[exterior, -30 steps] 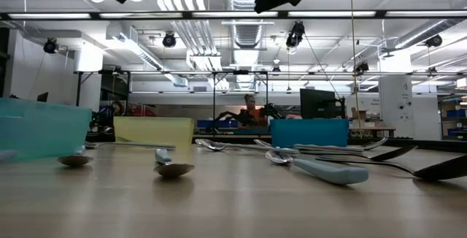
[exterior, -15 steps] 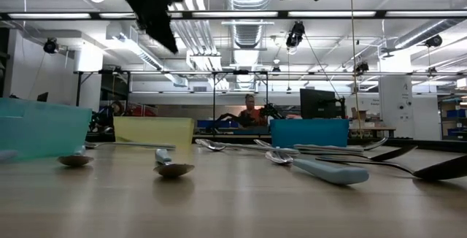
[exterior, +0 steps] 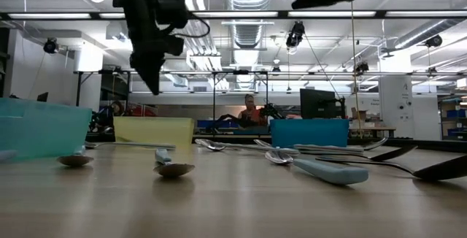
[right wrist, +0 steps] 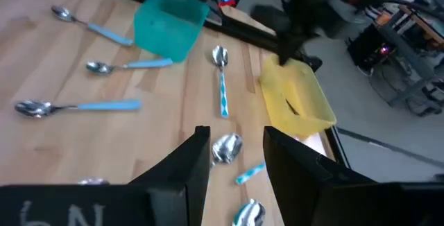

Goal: Sort silverware by color (type)
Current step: Put the blue patterned spoon into the green bin

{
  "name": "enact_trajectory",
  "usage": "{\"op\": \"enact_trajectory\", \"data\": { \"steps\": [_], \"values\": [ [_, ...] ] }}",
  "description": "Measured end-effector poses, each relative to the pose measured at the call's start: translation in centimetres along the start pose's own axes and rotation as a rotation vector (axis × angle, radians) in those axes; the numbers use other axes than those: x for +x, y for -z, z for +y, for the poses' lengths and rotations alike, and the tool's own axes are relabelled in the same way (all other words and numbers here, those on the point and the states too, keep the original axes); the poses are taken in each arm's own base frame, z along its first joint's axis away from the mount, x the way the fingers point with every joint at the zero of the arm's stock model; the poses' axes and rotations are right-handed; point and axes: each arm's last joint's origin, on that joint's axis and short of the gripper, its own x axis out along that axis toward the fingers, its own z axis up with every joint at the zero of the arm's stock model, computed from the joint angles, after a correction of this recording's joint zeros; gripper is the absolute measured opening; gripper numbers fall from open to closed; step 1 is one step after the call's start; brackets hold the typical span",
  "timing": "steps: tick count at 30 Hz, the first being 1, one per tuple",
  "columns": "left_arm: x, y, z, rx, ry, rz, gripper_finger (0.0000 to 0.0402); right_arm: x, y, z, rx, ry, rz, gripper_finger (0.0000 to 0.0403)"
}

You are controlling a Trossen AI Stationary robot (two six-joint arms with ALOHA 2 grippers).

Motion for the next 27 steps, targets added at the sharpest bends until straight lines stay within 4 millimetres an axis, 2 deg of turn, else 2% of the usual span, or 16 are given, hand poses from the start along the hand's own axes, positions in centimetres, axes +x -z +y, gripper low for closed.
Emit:
{"op": "enact_trajectory", "data": {
  "steps": [4,10,17,22,27],
  "values": [
    [0.5,0.8,-1.1,0.004,0.076,0.110,0.0001,0.2,0.6,-0.5,-0.035,0.019,0.023,0.0125],
    [0.8,0.8,-3.5,0.078,0.174,0.132,0.0001,0.5,1.2,-1.0,-0.007,0.041,0.042,0.0125],
    [2.1,0.6,-6.5,0.178,0.199,0.149,0.0001,0.5,1.3,-1.0,-0.010,0.037,0.049,0.0125],
    [3.3,0.4,-6.9,0.225,0.199,0.173,0.0014,0.5,1.3,-1.0,-0.010,0.037,0.049,0.0125],
    [4.5,0.4,-7.0,0.348,0.208,0.200,0.0053,0.5,1.4,-0.9,-0.008,0.034,0.059,0.0125]
  ]
}}
